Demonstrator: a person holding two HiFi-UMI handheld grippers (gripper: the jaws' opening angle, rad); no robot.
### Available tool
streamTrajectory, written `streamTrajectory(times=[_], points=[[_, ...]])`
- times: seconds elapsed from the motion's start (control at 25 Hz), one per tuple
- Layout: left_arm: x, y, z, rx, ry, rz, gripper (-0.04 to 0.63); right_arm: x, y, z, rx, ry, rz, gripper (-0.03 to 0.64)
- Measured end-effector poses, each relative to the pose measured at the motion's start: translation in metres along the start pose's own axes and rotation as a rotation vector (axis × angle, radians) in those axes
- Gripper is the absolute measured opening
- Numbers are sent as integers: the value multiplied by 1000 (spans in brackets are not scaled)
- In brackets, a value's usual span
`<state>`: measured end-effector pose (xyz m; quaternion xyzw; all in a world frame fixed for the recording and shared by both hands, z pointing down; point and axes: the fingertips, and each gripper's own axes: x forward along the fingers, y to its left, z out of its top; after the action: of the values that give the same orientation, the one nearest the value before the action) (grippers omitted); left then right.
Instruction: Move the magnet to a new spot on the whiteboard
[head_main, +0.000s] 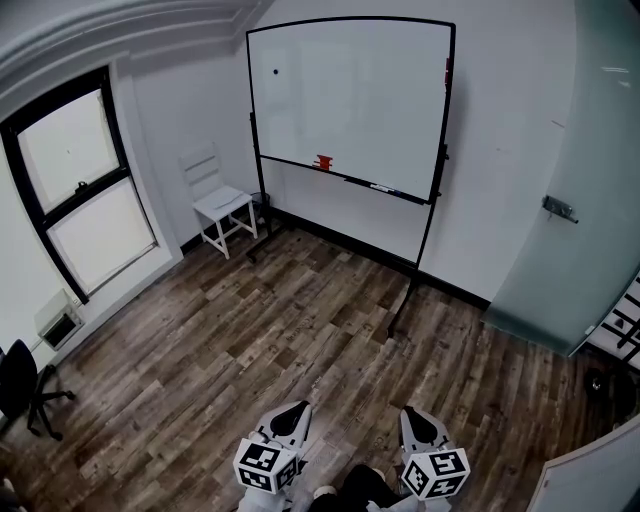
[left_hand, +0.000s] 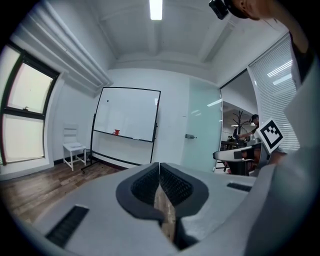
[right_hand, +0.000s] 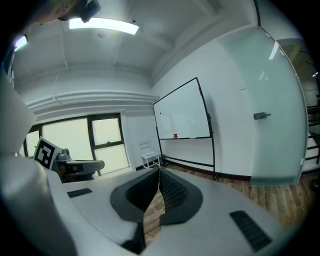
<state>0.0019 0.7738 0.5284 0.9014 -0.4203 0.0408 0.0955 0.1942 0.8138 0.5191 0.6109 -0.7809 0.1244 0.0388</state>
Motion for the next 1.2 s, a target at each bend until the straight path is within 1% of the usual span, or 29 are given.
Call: streamTrajectory(times=[0.16, 0.32, 0.36, 0.44, 0.48, 0.56, 0.72, 1.04, 1.2], points=[[1, 10, -7, -9, 5, 21, 12, 11, 3, -4, 2, 3, 11, 29], [9, 26, -3, -4, -9, 56, 14, 32, 5, -1, 3, 9, 41, 29], [13, 30, -1, -8, -14, 58, 26, 39, 5, 1, 2, 8, 49, 29], [23, 39, 4, -19, -22, 64, 122, 54, 3, 8, -1, 4, 62, 29], [29, 44, 7, -22, -27, 71, 144, 61, 1, 12, -2, 0, 67, 29], [41, 52, 10, -25, -30, 83, 159, 76, -5, 19, -6, -6, 74, 29], [76, 68, 14, -24, -22, 94, 170, 109, -26, 31, -9, -5, 82, 29], [147, 109, 40, -34, -51, 128, 178, 185, -65, 60, -22, -19, 108, 29], [174, 129, 49, -54, -59, 148, 184, 223, -76, 73, -25, -15, 130, 29]])
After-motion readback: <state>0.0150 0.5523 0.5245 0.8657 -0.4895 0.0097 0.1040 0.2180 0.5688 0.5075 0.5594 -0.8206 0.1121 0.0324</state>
